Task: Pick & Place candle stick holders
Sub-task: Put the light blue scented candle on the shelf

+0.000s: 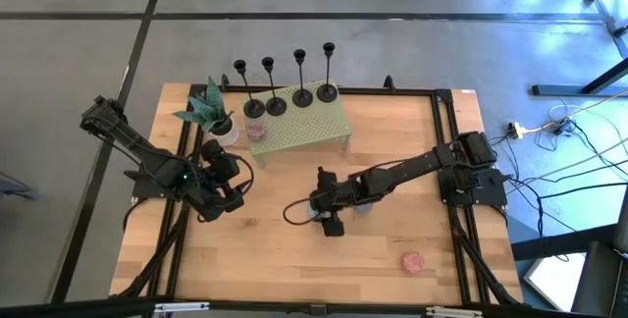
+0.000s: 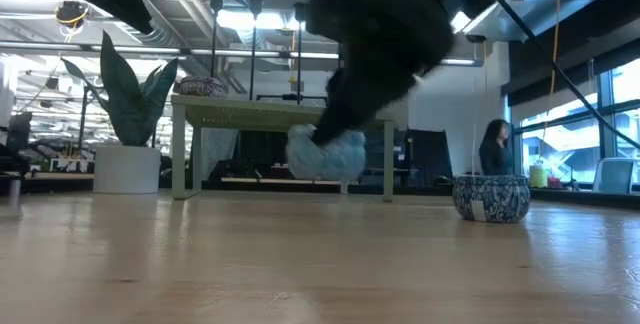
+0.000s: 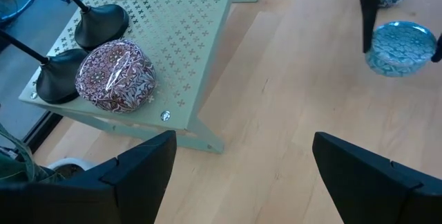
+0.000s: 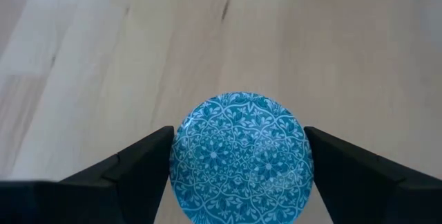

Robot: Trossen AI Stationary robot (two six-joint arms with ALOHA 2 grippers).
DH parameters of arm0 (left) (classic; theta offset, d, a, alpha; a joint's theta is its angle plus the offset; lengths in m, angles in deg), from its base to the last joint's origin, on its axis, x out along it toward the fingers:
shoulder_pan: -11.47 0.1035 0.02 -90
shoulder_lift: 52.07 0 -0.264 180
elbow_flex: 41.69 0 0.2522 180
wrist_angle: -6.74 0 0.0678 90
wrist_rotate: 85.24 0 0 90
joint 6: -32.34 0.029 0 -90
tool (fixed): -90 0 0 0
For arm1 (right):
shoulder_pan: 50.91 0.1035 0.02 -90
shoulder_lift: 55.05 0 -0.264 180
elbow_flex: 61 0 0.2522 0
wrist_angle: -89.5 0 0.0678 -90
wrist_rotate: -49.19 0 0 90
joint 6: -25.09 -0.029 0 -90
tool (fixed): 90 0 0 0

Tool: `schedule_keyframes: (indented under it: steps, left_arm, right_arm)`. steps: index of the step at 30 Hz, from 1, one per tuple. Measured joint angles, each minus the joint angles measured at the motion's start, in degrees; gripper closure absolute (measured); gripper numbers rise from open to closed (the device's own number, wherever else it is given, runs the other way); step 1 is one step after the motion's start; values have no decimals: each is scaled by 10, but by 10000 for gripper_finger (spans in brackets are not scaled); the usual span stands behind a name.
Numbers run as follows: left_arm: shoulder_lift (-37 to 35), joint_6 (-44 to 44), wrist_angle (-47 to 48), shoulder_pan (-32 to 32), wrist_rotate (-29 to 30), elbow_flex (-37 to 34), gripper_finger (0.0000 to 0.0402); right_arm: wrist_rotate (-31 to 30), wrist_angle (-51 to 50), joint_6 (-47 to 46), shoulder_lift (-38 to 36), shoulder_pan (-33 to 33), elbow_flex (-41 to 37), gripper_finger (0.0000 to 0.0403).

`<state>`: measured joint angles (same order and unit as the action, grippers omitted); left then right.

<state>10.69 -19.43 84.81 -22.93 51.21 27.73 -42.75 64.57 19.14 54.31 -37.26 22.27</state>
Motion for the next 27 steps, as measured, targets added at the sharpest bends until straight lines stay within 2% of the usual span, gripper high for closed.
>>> schedule_keyframes:
  steps: [4, 8, 13, 16, 22, 27]
  left_arm:
    - [0, 0, 0, 0, 0, 0, 64]
    - [0, 0, 1, 0, 0, 0, 64]
    - [0, 0, 1, 0, 0, 0, 64]
    - [0, 0, 1, 0, -1, 0, 64]
    - [0, 0, 1, 0, -1, 0, 64]
    - [0, 0, 1, 0, -1, 0, 64]
  right_arm:
    - [-24, -36, 16, -1, -24, 56, 86]
    - [-84, -86, 24, -1, -51, 125, 86]
    - [-157, -70, 49, -2, -88, 200, 86]
    - [-156, -18, 72, -2, -114, 209, 86]
    - [-89, 30, 79, 13, -166, 209, 87]
    - [-83, 53, 89, 30, -188, 209, 87]
